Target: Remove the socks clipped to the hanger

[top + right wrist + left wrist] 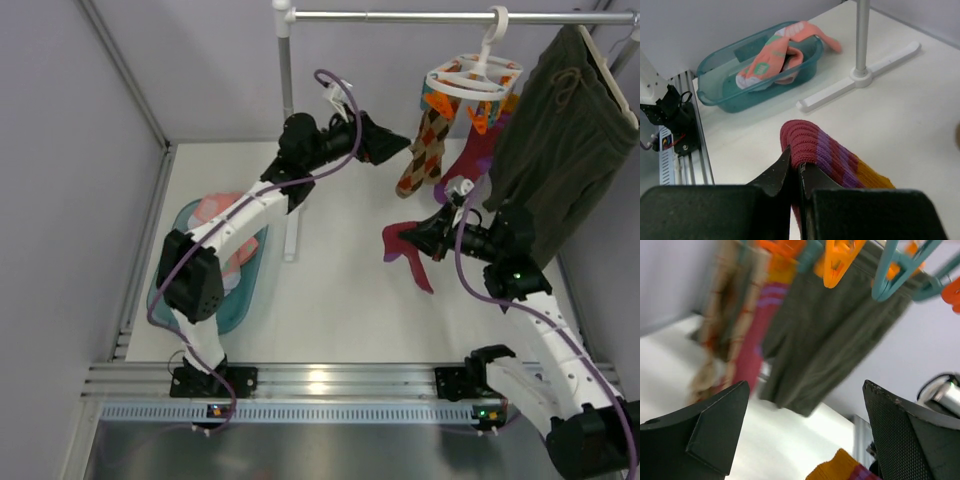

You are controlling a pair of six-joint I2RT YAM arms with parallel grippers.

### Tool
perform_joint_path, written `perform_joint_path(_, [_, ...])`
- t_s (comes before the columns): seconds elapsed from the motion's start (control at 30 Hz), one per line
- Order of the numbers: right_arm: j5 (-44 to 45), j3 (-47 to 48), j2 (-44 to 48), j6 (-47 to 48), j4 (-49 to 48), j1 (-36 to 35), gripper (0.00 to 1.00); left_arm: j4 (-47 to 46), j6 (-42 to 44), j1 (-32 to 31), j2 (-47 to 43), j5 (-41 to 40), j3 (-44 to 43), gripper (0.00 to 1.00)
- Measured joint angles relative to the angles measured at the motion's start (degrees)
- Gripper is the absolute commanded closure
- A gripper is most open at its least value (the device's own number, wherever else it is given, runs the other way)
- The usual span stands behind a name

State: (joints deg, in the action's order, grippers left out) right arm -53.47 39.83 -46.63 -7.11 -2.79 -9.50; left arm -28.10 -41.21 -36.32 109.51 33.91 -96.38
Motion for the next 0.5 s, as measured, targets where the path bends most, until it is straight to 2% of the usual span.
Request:
perform_joint_path(0.1, [3.89,0.04,-3.23,-0.02,-0.44,-5.14,1.00,5.29,4.87,2.38,-7.93,-6.49,5.27,0.01])
perform_joint_path(0.2, [8.24,0.39,-6.27,-1.18,-2.80,-11.06,1.00,13.14,9.57,3.37,-15.96,-17.46,9.07,0.01])
perform_joint_path(0.37, [18.49,1.92,-13.53,-5.97,-13.68,-23.06,1.00,31.78,13.60,2.69,-27.36,-45.42,13.27,0.01])
perform_joint_path(0.5, [26.51,6.78,-24.35,-10.19,-23.74,-34.40,1.00,46.75,13.70,2.89,-35.15,-63.21,17.44,0.01])
